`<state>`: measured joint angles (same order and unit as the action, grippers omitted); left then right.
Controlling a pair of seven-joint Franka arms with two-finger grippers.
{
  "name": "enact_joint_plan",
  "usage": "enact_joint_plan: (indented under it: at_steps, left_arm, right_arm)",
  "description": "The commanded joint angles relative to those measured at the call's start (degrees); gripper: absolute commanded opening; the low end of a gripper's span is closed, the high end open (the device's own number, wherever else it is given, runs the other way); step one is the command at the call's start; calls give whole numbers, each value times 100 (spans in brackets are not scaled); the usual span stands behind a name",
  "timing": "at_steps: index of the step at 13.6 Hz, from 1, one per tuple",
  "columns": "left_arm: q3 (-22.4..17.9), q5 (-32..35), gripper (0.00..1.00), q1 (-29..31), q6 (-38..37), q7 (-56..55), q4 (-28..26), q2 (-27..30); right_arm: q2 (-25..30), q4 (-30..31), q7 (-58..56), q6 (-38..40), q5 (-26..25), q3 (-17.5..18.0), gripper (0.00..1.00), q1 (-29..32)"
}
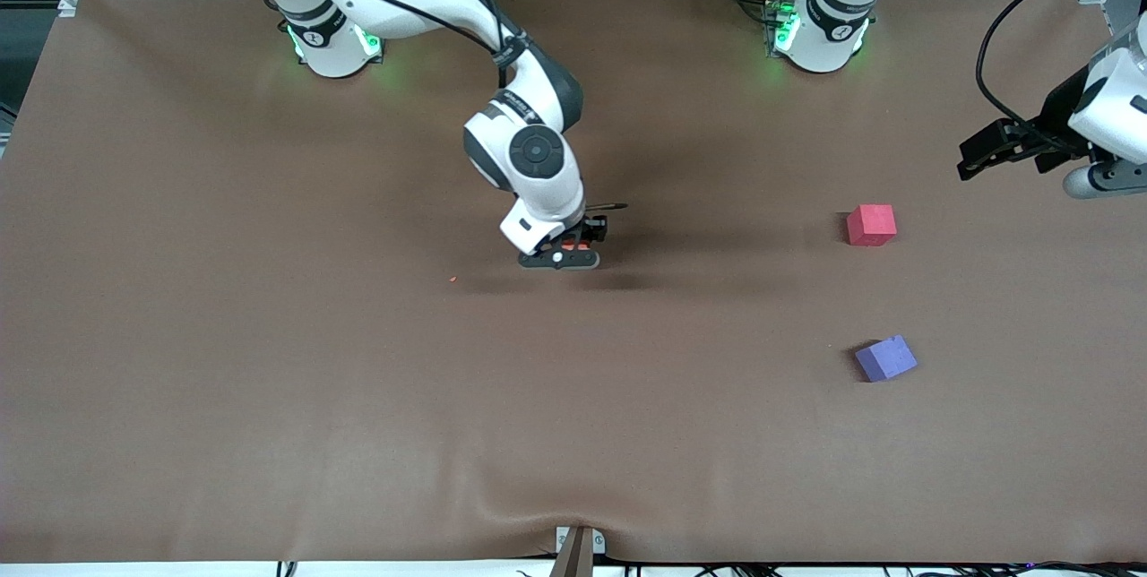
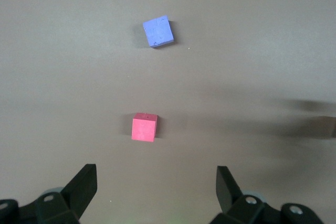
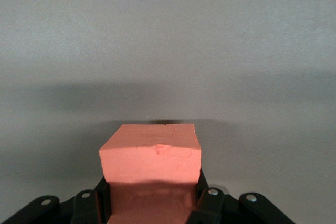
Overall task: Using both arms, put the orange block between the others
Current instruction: 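Carry the orange cube with the right gripper to the table middle, then release the cube and retract the right gripper while the left gripper advances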
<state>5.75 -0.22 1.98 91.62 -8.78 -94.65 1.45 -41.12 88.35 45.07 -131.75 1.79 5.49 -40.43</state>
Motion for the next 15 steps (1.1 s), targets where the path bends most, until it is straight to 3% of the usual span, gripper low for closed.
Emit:
enact_joint_plan:
  at_steps: [1,2,3,6,9,12,15]
  left_arm:
    - [32,-48,100,13,58,104,26,-30]
    - [32,-48,100,13,58,104,26,-39]
    - [32,-48,100,13,66,104,26,-57]
    - [40,-48,100,13,75,104,34,-57]
    - [32,-48,100,13,75,104,26,-57]
    - [32,-48,100,21,67,104,26,-30]
    - [40,-57,100,13,67,87,26,-22]
  right_arm:
    - [-511,-651,116,62,-179,-188,39,-35]
    - [-520,-679,116,62,-258,-215,85,-35]
    - [-477,-688,116,79,-293,-224,100,-27]
    - [-83,-679,90,219,-250,-224,100,105]
    - [637,-626,-234,1430,-328,-329,100,534]
    - [1463,-311,-1540,2240,-531,-435,100,1333]
    - [2333,452,-2840,2347,-531,-444,100,2071]
